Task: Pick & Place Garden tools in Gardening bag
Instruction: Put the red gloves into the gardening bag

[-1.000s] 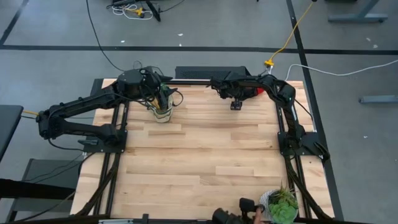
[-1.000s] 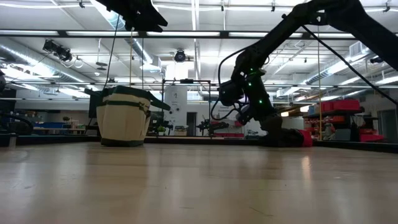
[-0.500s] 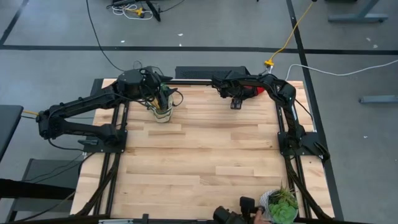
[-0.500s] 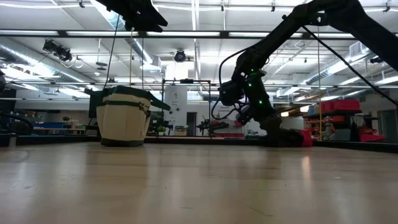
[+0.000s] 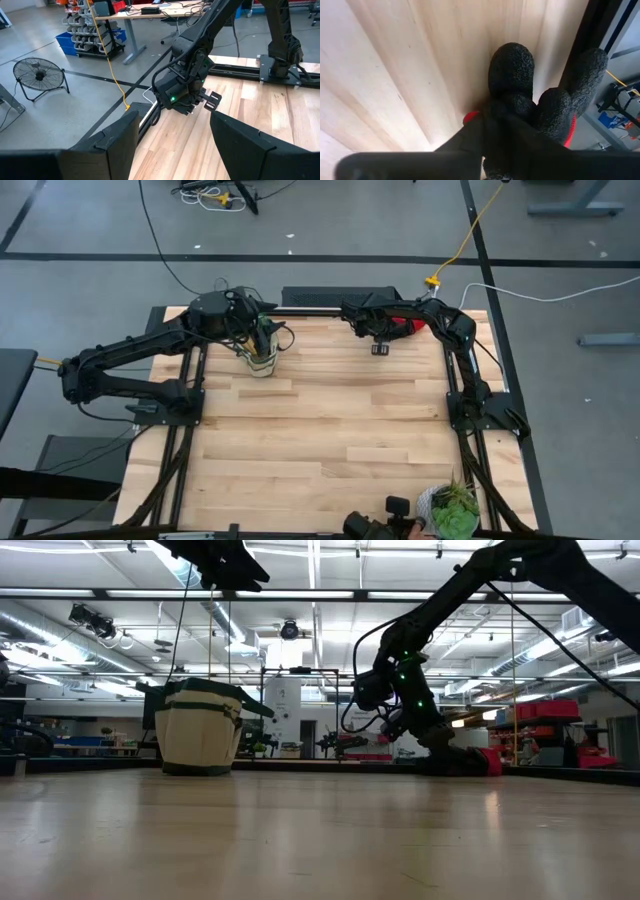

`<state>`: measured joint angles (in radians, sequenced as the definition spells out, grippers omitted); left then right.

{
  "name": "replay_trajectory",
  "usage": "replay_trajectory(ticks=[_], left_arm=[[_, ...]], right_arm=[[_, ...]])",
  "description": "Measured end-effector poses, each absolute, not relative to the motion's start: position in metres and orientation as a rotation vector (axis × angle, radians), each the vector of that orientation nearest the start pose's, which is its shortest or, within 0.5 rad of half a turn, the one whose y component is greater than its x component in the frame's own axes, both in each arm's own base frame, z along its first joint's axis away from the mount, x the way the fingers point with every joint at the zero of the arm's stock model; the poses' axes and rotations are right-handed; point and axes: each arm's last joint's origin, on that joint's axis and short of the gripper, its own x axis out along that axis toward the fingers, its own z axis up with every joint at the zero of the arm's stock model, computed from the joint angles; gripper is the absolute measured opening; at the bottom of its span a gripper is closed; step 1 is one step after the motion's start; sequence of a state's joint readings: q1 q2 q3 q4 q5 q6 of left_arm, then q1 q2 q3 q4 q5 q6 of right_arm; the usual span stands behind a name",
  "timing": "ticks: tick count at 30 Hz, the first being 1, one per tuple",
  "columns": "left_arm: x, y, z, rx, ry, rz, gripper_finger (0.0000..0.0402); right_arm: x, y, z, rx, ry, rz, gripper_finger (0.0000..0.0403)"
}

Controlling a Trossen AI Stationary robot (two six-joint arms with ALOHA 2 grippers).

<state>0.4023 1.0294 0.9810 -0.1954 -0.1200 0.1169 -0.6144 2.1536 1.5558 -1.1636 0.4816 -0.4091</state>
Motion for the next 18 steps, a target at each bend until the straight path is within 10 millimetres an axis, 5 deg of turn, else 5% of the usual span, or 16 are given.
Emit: replay_trajectory(ticks=[7,18], left_arm=[[0.2059,0.0914,0.3545,0.079,0.274,0.505,0.0252],[0.2059,0.0914,0.3545,0.079,0.274,0.505,0.0252]], right_arm=[[0.3061,-0.2322,0.1439,-0.159,1.954,-0.379,0.0011],[0.3043,-0.2318,0.1448,-0.205,1.991,-0.349,0.0003]])
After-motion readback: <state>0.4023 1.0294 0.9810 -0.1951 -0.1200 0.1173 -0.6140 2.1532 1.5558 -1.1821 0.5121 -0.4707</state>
